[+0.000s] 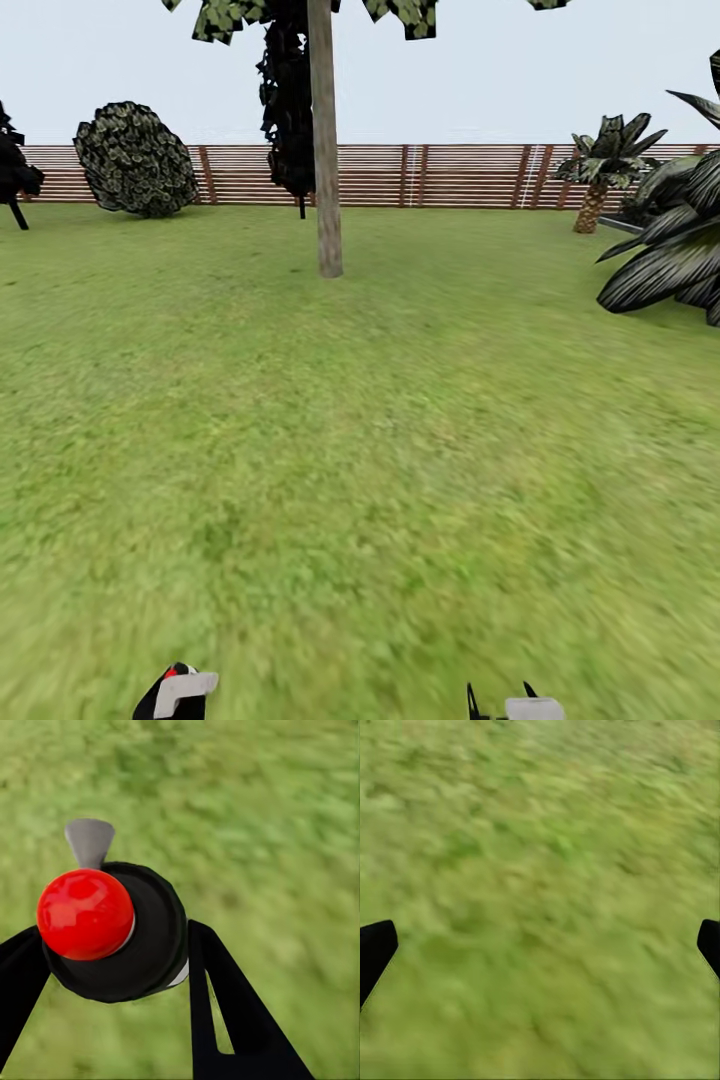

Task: In the garden, pick up the pesticide atomizer on the floor and spray pesticide onto both trees until each tree trunk is fully covered.

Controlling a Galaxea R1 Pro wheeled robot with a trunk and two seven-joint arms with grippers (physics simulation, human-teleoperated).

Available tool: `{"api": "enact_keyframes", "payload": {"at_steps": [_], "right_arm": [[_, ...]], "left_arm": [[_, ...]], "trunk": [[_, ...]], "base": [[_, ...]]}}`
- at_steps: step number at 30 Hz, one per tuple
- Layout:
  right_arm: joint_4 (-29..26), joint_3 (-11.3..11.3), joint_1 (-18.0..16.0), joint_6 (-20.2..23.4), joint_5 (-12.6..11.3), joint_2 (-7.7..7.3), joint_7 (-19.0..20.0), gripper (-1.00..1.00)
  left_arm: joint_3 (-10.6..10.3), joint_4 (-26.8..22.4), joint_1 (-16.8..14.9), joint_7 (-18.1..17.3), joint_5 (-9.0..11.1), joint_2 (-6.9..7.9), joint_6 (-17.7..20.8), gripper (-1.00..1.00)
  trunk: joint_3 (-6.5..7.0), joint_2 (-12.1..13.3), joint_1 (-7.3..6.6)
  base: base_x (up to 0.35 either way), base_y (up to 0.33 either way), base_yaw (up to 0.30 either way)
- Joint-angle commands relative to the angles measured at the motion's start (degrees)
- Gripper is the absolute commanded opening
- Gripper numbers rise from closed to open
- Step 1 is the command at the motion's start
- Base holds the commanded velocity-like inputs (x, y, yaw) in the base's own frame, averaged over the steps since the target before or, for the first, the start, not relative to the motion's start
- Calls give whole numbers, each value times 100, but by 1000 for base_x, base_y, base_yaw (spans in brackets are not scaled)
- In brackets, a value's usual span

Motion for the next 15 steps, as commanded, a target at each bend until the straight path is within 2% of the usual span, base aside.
{"api": "enact_keyframes", "payload": {"at_steps": [1,15], "right_arm": [[0,1,0,0,0,0,0,100],[0,0,1,0,0,0,-1,100]], "left_arm": [[-3,-1,0,-2,-1,-1,-1,-100],[0,-1,0,-2,-1,-2,5,-100]], "trunk": [[0,0,0],[0,0,0]], "base": [[342,0,0],[342,0,0]]}}
